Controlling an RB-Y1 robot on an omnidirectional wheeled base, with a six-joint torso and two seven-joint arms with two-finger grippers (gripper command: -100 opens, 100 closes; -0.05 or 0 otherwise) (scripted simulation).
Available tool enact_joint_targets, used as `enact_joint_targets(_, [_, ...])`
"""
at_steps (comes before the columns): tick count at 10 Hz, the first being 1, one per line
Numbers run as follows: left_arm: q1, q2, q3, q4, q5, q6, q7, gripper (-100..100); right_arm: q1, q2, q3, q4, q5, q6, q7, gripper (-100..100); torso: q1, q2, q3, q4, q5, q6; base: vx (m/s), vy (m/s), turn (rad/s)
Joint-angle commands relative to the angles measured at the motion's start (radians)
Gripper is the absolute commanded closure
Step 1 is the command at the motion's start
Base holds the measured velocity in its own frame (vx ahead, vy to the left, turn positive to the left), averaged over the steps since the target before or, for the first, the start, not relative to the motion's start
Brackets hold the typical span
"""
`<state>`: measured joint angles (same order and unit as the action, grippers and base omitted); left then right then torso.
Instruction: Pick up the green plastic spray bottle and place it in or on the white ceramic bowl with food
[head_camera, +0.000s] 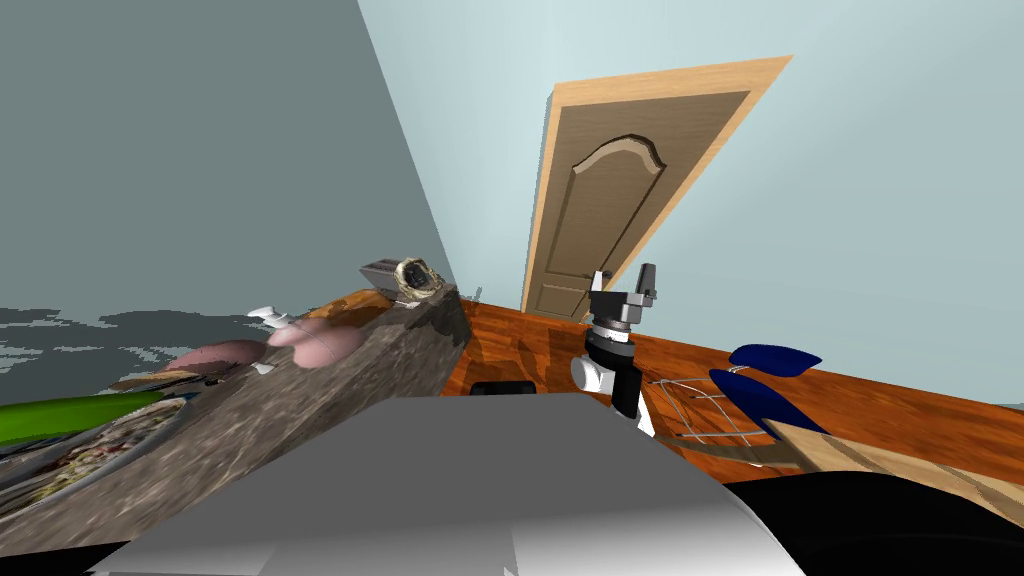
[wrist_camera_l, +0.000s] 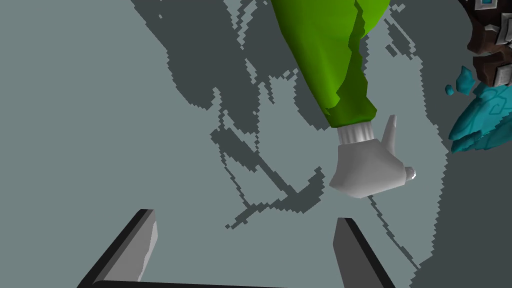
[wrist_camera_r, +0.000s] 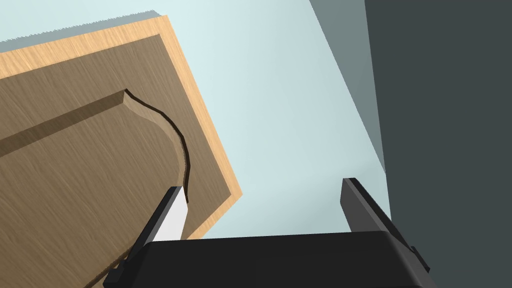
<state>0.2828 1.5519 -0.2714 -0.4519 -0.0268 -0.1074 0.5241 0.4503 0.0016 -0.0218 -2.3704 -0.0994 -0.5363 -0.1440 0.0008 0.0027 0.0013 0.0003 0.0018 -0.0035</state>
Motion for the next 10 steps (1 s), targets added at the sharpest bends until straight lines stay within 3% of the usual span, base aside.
enact_joint_targets(1, [0.049, 0.012, 0.026, -0.032, 0.012, 0.014, 0.015, -100, 0.000, 0.000, 0.000, 0.000, 0.000, 0.000, 0.000, 0, 0.000, 0.000, 0.000, 0.000, 0.000, 0.000, -0.027, -0.006, -0.030])
enact_joint_targets(2, [0.049, 0.012, 0.026, -0.032, 0.012, 0.014, 0.015, -100, 0.000, 0.000, 0.000, 0.000, 0.000, 0.000, 0.000, 0, 0.000, 0.000, 0.000, 0.000, 0.000, -0.001, -0.008, -0.003, 0.010])
enact_joint_targets(3, [0.064, 0.030, 0.008, -0.038, 0.019, 0.018, 0.045, -100, 0.000, 0.000, 0.000, 0.000, 0.000, 0.000, 0.000, 0, 0.000, -0.001, -0.001, 0.000, 0.000, -0.001, -0.011, -0.006, -0.047])
enact_joint_targets(4, [0.060, 0.021, 0.019, -0.038, 0.016, 0.017, 0.027, -100, 0.000, 0.000, 0.000, 0.000, 0.000, 0.000, 0.000, 0, 0.000, -0.001, -0.001, 0.000, 0.000, 0.000, -0.007, -0.001, -0.015])
enact_joint_targets(5, [0.062, 0.023, 0.019, -0.040, 0.017, 0.020, 0.031, 0, 0.000, 0.000, 0.000, 0.000, 0.000, 0.000, 0.000, 0, 0.000, -0.002, -0.001, 0.000, 0.000, 0.000, 0.000, 0.000, 0.000])
enact_joint_targets(10, [0.062, 0.023, 0.019, -0.040, 0.017, 0.020, 0.031, 0, 0.000, 0.000, 0.000, 0.000, 0.000, 0.000, 0.000, 0, 0.001, -0.002, -0.001, 0.000, 0.000, 0.000, 0.000, 0.000, 0.000])
